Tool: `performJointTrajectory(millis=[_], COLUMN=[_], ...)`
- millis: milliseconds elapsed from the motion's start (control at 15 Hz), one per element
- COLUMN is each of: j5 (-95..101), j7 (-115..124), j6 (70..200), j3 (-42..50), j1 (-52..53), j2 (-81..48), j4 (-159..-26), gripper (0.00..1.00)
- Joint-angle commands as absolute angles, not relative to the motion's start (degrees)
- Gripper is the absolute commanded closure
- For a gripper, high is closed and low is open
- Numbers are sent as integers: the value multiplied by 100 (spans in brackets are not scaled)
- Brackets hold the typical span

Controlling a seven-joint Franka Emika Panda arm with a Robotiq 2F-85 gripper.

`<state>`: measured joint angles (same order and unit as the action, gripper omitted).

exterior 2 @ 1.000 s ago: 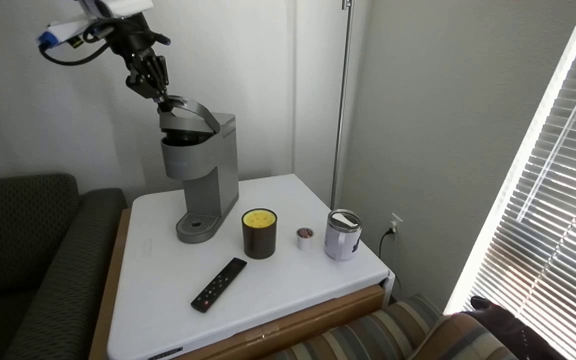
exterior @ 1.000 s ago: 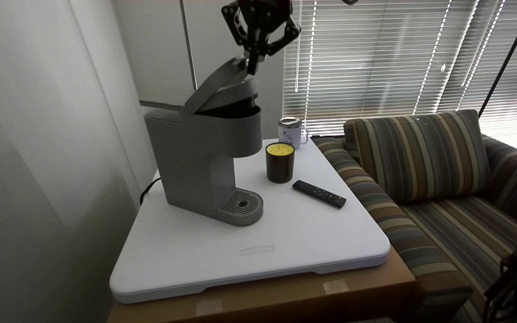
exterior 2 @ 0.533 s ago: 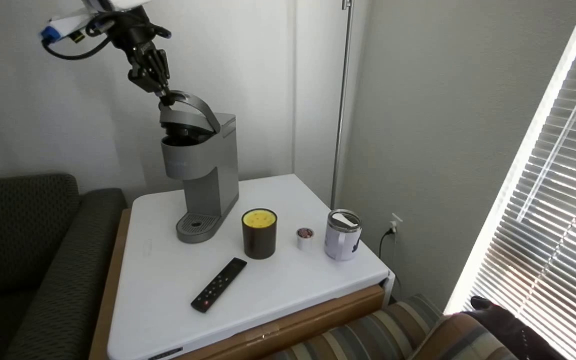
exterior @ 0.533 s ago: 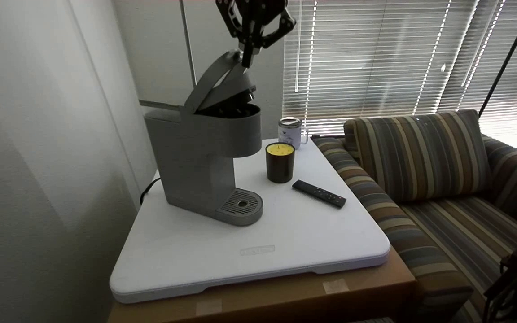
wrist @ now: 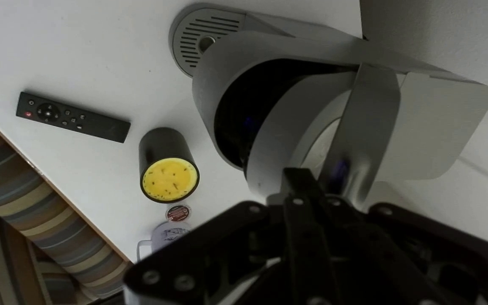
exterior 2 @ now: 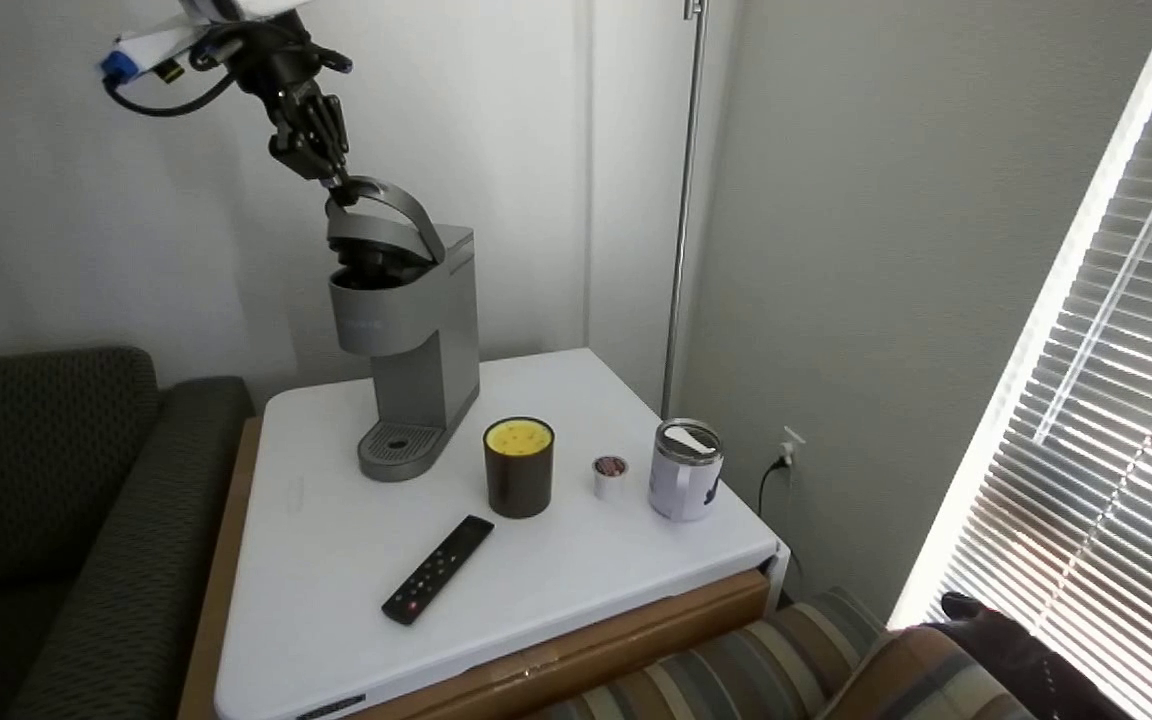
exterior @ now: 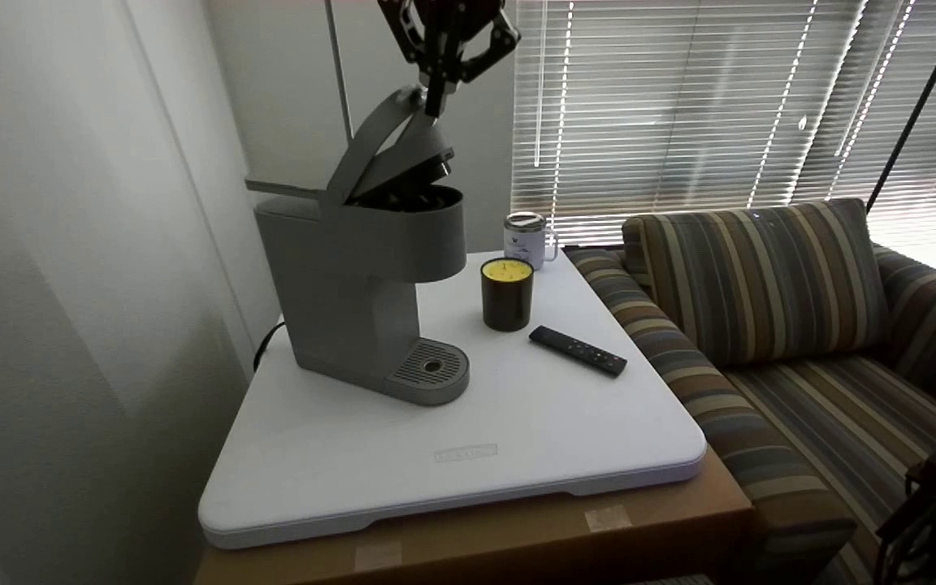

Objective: Close the lid of the coffee maker and then open it

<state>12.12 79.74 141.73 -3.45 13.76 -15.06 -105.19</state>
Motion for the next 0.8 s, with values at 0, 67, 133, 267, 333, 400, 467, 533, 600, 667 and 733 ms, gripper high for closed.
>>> performJointTrajectory(millis=[0, 67, 133, 267, 333, 400, 467, 533, 600, 667, 733], j5=[1354, 1355, 1353, 1355, 1352, 1345, 1343, 1340, 1332, 1332, 1326], j7=[7961, 7961, 7956, 7949, 7944, 7938, 7932, 7928, 7920, 7915, 7909], j6=[14056, 14054, 14056, 14049, 14050, 14040, 14033, 14025, 14014, 14003, 13989], j3=[-268, -261, -254, -236, -229, -226, -222, -215, -209, -203, -199], j1=[1455, 1466, 1475, 1494, 1501, 1508, 1516, 1528, 1540, 1552, 1562], j2=[-1857, -1884, -1909, -1967, -1999, -2032, -2069, -2104, -2136, -2166, -2194], j4=[-10016, -9951, -9889, -9752, -9689, -9627, -9565, -9510, -9459, -9413, -9371], gripper=[100, 100, 100, 100, 100, 100, 100, 100, 100, 100, 100])
